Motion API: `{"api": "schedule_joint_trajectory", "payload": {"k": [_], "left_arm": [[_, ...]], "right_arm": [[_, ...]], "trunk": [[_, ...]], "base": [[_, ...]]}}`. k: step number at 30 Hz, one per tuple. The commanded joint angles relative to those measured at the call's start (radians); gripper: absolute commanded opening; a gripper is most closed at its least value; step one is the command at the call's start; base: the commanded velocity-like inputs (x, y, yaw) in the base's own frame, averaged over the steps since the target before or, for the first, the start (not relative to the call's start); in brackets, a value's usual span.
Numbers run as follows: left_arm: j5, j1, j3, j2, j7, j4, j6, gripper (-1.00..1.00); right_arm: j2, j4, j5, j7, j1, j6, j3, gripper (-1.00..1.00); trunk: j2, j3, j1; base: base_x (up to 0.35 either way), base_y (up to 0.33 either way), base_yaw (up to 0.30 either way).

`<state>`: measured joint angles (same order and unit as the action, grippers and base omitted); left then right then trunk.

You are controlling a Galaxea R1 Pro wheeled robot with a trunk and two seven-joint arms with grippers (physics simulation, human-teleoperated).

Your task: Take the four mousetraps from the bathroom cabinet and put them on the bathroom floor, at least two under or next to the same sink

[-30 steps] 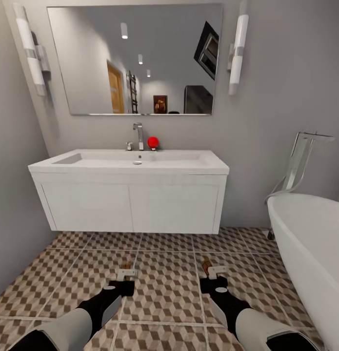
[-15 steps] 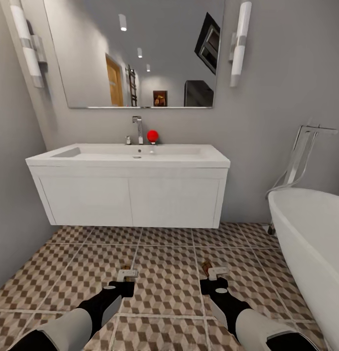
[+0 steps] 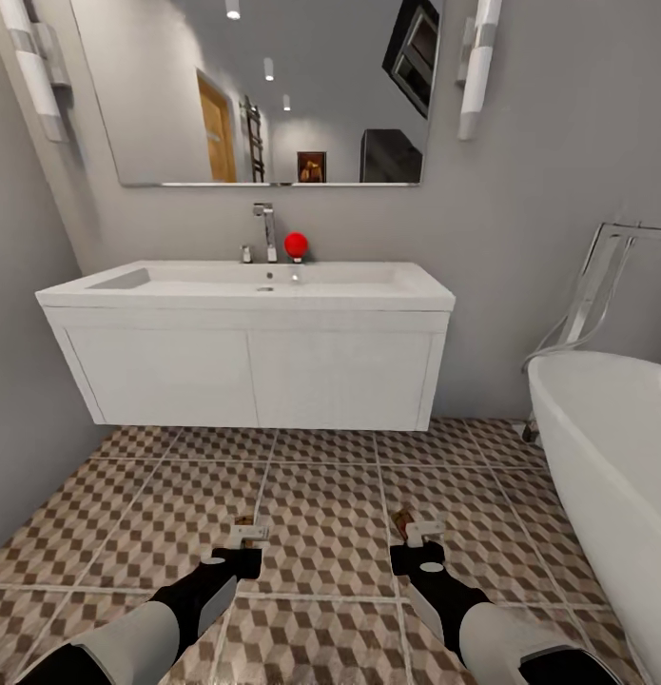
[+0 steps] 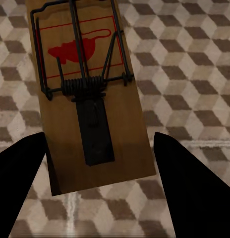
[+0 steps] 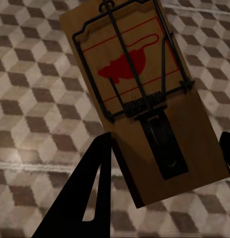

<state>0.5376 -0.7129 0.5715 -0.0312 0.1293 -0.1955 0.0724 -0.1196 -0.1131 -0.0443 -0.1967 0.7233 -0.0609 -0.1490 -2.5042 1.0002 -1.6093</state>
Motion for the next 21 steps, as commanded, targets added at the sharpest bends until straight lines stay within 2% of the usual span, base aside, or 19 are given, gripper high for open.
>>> {"api": "schedule_joint_trajectory", "payload": {"k": [1, 21], "left_arm": [[0.007, 0.0, 0.008, 0.001, 0.007, -0.002, 0.005, -1.0], [0.007, -0.001, 0.009, 0.002, 0.007, -0.003, 0.001, -1.0]], "right_arm": [[0.0, 0.001, -0.005, -0.004, 0.001, -0.003, -0.008, -1.0], [0.0, 0.001, -0.005, -0.004, 0.001, -0.004, -0.008, -1.0]], "trunk": [[-0.001, 0.005, 0.0], [-0.005, 0.082, -0.009]], "base": [[0.0, 0.0, 0.0], [0.0, 0.0, 0.0]]}}
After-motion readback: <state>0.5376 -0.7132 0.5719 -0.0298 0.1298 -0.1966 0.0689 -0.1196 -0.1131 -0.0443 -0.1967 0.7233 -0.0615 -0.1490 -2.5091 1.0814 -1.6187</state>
